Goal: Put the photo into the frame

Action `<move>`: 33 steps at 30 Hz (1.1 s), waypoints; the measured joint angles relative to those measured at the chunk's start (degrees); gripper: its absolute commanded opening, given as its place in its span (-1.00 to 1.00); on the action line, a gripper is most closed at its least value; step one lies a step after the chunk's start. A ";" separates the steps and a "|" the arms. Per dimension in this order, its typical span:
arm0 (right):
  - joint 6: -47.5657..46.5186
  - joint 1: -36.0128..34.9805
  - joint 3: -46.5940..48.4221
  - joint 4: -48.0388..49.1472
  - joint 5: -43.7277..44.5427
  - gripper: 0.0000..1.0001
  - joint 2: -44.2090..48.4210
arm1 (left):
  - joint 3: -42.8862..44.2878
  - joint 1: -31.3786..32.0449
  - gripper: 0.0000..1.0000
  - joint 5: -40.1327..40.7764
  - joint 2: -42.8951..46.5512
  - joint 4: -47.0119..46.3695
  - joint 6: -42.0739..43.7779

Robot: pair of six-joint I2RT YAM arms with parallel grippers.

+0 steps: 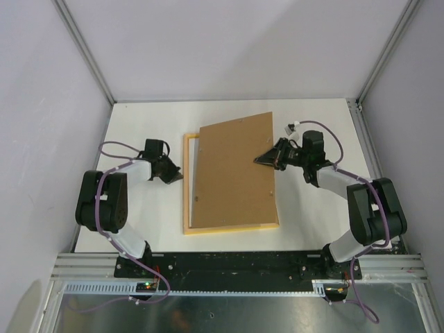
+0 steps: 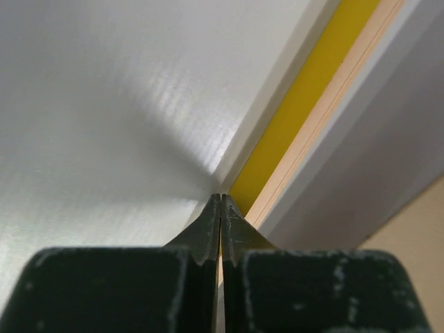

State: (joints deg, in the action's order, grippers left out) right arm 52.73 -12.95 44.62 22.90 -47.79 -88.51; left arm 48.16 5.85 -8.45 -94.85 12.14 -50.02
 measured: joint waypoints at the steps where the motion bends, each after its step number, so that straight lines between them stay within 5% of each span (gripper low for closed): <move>1: -0.35 -0.35 0.00 -0.04 0.20 -1.00 -0.55 | 0.00 0.24 -1.00 -0.24 0.00 -0.07 0.04; 33: 2.91 -2.62 0.33 7.67 0.15 -1.00 -13.16 | 2.10 0.74 -1.00 -2.71 -2.36 -0.24 3.58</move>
State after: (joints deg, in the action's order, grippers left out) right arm 55.64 -15.57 44.95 30.57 -47.64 -101.67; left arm 50.26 6.59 -11.16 -97.21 11.90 -46.44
